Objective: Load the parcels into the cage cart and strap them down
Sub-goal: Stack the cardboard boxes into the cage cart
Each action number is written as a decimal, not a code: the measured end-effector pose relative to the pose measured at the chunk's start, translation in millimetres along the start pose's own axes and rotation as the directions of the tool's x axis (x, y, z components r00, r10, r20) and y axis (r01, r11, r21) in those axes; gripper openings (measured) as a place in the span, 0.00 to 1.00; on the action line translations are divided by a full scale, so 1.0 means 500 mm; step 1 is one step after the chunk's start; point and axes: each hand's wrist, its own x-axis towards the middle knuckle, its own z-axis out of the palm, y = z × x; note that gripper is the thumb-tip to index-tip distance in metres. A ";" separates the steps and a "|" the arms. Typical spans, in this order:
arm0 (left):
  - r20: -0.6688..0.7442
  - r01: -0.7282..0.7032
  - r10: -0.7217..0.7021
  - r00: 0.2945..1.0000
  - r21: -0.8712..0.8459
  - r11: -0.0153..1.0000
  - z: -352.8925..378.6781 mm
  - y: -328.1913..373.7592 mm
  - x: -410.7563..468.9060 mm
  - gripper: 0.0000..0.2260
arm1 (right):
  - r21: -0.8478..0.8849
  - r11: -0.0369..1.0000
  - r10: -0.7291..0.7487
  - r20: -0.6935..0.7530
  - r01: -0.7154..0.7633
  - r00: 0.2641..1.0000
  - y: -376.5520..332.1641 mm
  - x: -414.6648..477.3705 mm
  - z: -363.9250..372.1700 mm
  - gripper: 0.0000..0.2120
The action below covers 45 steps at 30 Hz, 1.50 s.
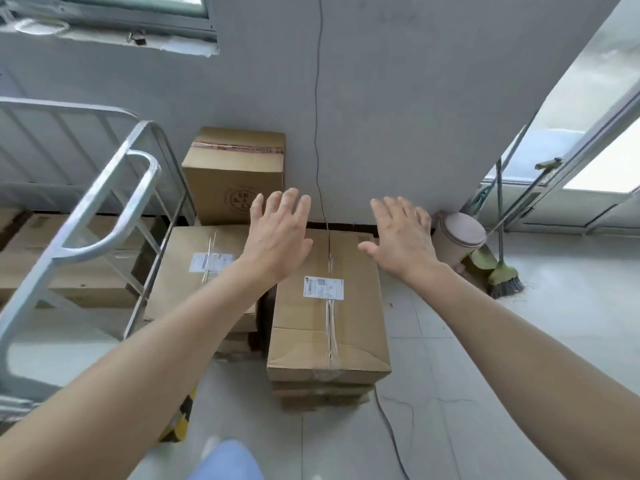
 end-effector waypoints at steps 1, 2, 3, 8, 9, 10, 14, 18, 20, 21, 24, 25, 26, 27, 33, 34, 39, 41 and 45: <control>0.035 0.023 -0.022 0.999 -0.007 1.000 0.022 0.002 0.000 0.28 | 0.004 1.000 0.005 0.022 -0.005 1.000 0.016 0.004 0.022 0.34; 0.068 0.041 -0.041 0.997 -0.010 0.999 0.045 0.003 0.002 0.28 | 0.012 1.000 0.015 0.043 -0.016 0.999 0.031 0.008 0.044 0.34; 0.096 0.057 -0.055 0.994 -0.012 0.998 0.069 0.002 0.006 0.27 | 0.026 0.999 0.033 0.064 -0.034 0.997 0.045 0.013 0.068 0.34; 0.255 0.141 -0.125 0.959 -0.047 0.989 0.216 -0.008 0.034 0.22 | 0.113 0.979 0.140 0.232 -0.170 0.963 0.091 0.041 0.203 0.29; 0.300 0.159 -0.137 0.944 -0.051 0.986 0.253 -0.011 0.040 0.21 | 0.115 0.974 0.158 0.263 -0.193 0.952 0.098 0.046 0.233 0.28; 0.340 0.183 -0.154 0.928 -0.054 0.982 0.289 -0.016 0.047 0.21 | 0.116 0.970 0.172 0.291 -0.213 0.941 0.104 0.054 0.265 0.27; 0.470 0.285 -0.234 0.851 -0.039 0.958 0.429 -0.047 0.071 0.23 | 0.124 0.949 0.222 0.394 -0.290 0.892 0.126 0.092 0.399 0.32; 0.552 0.370 -0.293 0.780 -0.030 0.929 0.556 -0.063 0.098 0.21 | 0.126 0.916 0.287 0.457 -0.381 0.842 0.162 0.133 0.526 0.34; 0.582 0.415 -0.317 0.749 -0.039 0.909 0.614 -0.063 0.108 0.23 | 0.134 0.891 0.323 0.487 -0.435 0.811 0.185 0.147 0.585 0.35; 0.595 0.444 -0.332 0.732 -0.046 0.895 0.639 -0.063 0.113 0.24 | 0.142 0.877 0.337 0.499 -0.459 0.798 0.196 0.153 0.613 0.35; 0.626 0.545 -0.395 0.673 -0.059 0.836 0.705 -0.068 0.136 0.28 | 0.170 0.833 0.372 0.531 -0.526 0.762 0.225 0.174 0.689 0.37; 0.635 0.582 -0.416 0.651 -0.066 0.810 0.726 -0.070 0.145 0.30 | 0.185 0.817 0.381 0.537 -0.546 0.753 0.234 0.182 0.711 0.38; 0.643 0.622 -0.437 0.630 -0.080 0.779 0.747 -0.071 0.155 0.31 | 0.200 0.801 0.390 0.542 -0.565 0.745 0.243 0.190 0.731 0.39; 0.648 0.665 -0.459 0.607 -0.098 0.740 0.766 -0.071 0.164 0.33 | 0.215 0.782 0.399 0.548 -0.585 0.735 0.252 0.197 0.753 0.40; 0.741 0.909 -0.558 0.374 -0.172 0.381 0.866 -0.085 0.177 0.42 | 0.421 0.456 0.433 0.665 -0.784 0.609 0.289 0.221 0.866 0.47; 0.753 0.929 -0.561 0.344 -0.187 0.319 0.877 -0.086 0.175 0.42 | 0.446 0.390 0.439 0.679 -0.806 0.588 0.291 0.222 0.877 0.46; 0.725 0.970 -0.645 0.241 -0.169 0.173 0.894 -0.063 0.194 0.49 | 0.510 0.197 0.517 0.672 -0.837 0.531 0.281 0.236 0.900 0.56; 0.696 0.973 -0.680 0.229 -0.160 0.165 0.901 -0.060 0.195 0.52 | 0.489 0.214 0.544 0.659 -0.846 0.519 0.275 0.232 0.896 0.54; 0.651 0.976 -0.728 0.216 -0.163 0.143 0.893 -0.060 0.182 0.49 | 0.484 0.225 0.596 0.618 -0.845 0.513 0.273 0.212 0.883 0.53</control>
